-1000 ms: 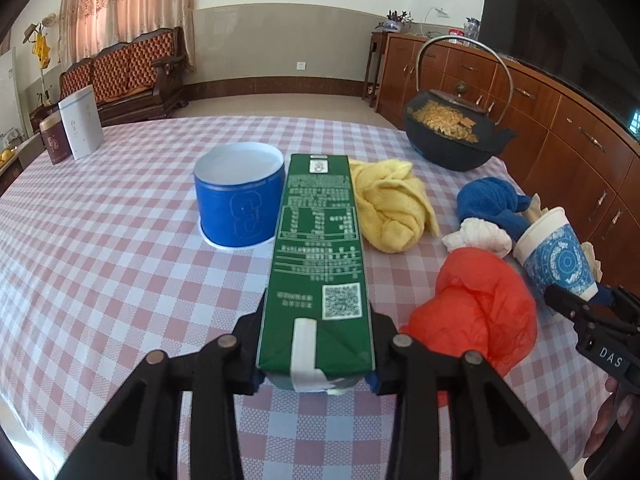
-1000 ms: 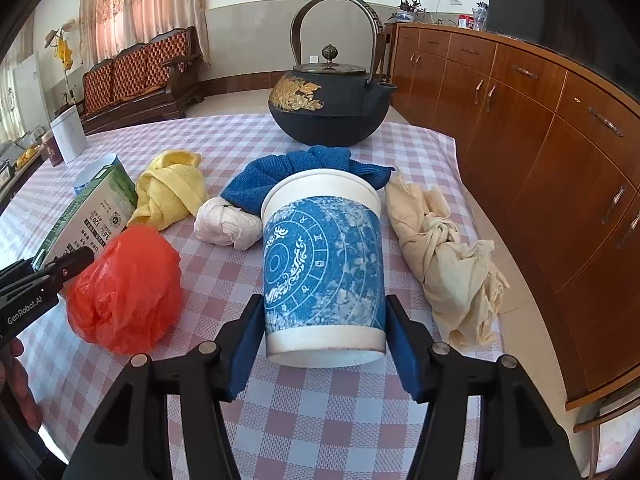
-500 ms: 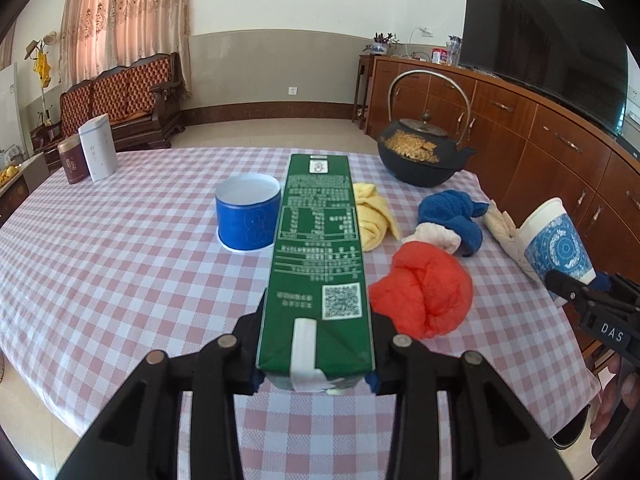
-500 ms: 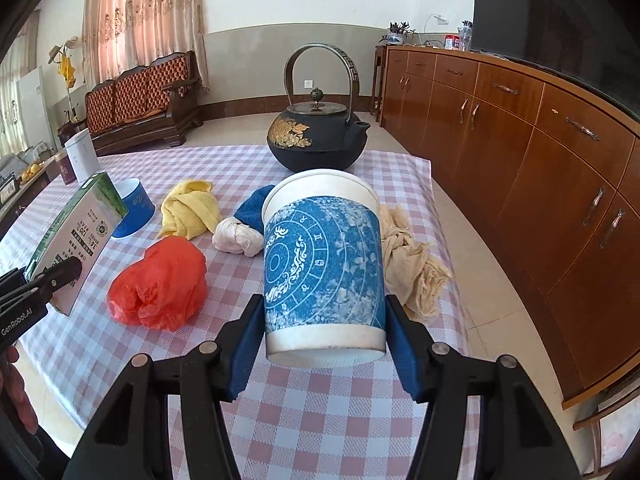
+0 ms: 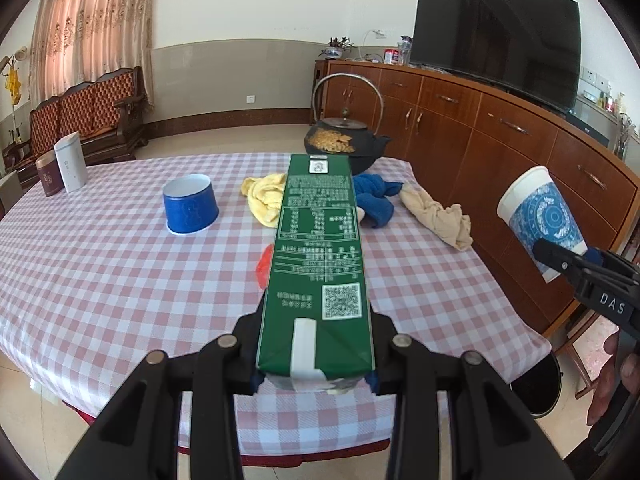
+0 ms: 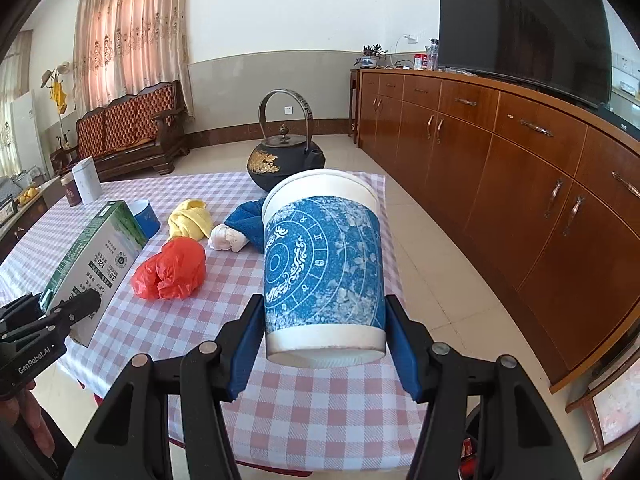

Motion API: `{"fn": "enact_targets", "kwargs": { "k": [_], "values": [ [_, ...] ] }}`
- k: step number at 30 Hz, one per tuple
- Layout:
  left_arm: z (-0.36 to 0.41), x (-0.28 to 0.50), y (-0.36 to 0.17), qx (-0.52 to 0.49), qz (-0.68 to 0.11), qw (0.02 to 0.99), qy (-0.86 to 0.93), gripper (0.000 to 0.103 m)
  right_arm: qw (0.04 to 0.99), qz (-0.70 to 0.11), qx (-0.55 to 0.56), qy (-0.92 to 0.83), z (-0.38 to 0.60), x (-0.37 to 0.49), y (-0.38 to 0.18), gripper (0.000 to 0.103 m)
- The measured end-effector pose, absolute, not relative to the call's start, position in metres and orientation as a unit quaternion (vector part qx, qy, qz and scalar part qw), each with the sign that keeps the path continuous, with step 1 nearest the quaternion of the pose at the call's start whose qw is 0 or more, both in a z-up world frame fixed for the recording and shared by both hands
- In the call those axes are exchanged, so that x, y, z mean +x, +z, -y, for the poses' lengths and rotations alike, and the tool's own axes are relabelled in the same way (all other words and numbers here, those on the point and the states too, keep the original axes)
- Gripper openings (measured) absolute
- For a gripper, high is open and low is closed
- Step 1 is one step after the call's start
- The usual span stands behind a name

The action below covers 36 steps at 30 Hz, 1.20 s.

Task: Collect trash
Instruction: 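Grasp blue-white paper cup with right gripper while left gripper grasps green carton, then carry cup and carton over the black bin and open both grippers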

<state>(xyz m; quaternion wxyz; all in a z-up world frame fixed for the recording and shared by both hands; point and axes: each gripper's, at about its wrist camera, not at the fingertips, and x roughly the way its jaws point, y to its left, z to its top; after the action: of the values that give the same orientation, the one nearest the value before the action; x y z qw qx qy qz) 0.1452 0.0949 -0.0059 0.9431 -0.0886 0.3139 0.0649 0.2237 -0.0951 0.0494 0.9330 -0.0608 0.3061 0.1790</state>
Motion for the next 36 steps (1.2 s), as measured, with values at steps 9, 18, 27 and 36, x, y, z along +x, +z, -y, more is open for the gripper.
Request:
{"fn": "enact_targets", "kwargs": {
  "k": [9,18,27,36],
  "values": [
    [-0.051,0.138,0.001,-0.073,-0.312,0.947,0.026,0.039,0.941,-0.299,-0.041,0.151,0.140,0.197,0.055,0.061],
    [0.003,0.137,0.008,-0.045,-0.310,0.949,-0.032,0.039,0.947,-0.301,-0.026,0.112,0.190,0.182,0.051,0.060],
    [0.054,0.143,0.006,-0.023,-0.314,0.946,-0.076,0.039,0.948,-0.312,-0.009,0.065,0.245,0.170,0.042,0.060],
    [0.101,0.151,0.001,-0.003,-0.322,0.938,-0.127,0.038,0.948,-0.316,0.008,0.025,0.296,0.155,0.034,0.060]
  ]
}}
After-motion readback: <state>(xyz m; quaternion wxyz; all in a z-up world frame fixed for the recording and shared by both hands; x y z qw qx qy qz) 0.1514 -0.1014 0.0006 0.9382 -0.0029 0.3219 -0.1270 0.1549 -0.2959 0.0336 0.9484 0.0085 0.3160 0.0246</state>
